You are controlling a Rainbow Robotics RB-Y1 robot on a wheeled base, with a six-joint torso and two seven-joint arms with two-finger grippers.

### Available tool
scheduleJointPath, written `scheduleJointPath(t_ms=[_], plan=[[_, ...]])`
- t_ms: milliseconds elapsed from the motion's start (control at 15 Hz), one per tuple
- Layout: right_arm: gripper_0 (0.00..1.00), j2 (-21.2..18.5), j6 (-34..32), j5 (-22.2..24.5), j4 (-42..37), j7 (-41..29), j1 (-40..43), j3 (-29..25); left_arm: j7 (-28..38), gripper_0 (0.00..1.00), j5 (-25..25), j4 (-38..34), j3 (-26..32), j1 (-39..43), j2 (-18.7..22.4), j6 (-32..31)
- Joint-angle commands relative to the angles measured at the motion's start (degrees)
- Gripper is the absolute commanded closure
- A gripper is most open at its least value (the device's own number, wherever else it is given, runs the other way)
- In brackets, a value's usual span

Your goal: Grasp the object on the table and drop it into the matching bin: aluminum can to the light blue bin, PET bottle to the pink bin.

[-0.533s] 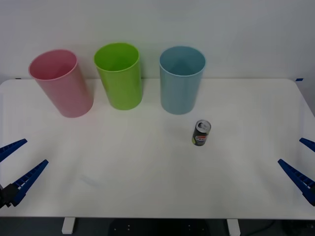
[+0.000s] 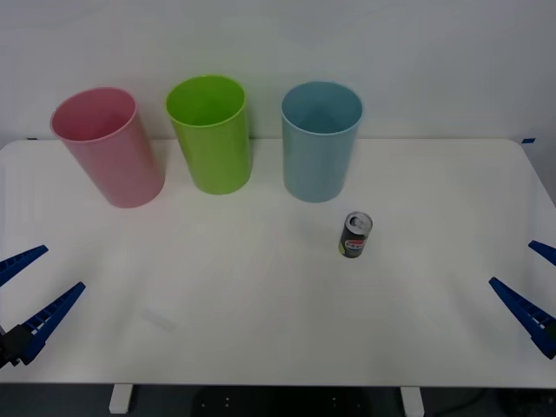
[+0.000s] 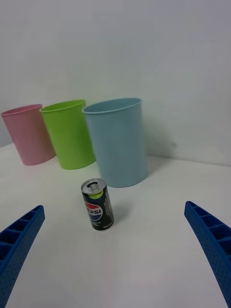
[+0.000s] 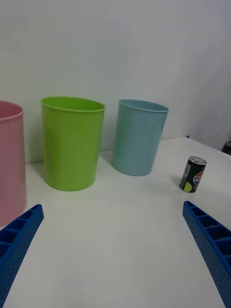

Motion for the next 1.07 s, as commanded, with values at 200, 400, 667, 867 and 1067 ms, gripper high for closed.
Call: scheduleJointPath(t_ms=[200, 400, 667, 867, 1067], plan=[[0.00, 0.0, 2.0, 2.0, 0.6, 1.5, -0.2, 1.3, 0.0, 0.00, 0.0, 0.0, 0.0, 0.0, 0.0, 0.0], [0.00, 0.0, 2.0, 2.7, 3.8, 6.3, -1.7, 3.0, 0.0, 0.00, 0.0, 0.0, 0.0, 0.0, 0.0, 0.0], [0.00, 0.0, 2.0, 2.7, 8.9, 13.6, -4.1, 5.5, 0.0, 0.00, 0.0, 0.0, 0.0, 0.0, 0.0, 0.0], [0.00, -0.1, 2.1, 2.7, 13.1, 15.9, -6.5, 7.6, 0.0, 0.00, 0.0, 0.0, 0.0, 0.0, 0.0, 0.0], [0.00, -0.1, 2.7, 2.7, 15.9, 17.1, -8.4, 9.5, 0.0, 0.00, 0.0, 0.0, 0.0, 0.0, 0.0, 0.0]])
